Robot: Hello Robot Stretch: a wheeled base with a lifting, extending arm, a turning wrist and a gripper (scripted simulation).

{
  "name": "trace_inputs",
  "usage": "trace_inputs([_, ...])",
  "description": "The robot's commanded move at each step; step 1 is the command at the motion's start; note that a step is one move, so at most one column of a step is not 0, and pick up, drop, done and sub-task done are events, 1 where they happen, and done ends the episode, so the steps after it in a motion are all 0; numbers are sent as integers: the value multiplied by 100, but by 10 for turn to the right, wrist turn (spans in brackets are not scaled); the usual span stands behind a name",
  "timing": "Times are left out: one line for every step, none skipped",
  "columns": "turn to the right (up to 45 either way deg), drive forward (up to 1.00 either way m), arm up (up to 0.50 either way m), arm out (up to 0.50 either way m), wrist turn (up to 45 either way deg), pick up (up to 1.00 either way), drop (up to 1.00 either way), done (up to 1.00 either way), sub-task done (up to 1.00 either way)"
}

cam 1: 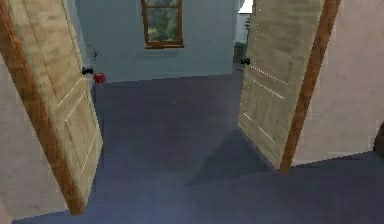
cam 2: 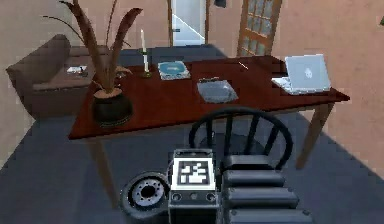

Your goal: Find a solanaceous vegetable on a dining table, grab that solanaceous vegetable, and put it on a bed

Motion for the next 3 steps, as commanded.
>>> trace_inputs([0,100,0,0,0,0,0,0,0])
trace_inputs([0,100,0,0,0,0,0,0,0])
trace_inputs([30,0,0,0,0,0,0,0,0])
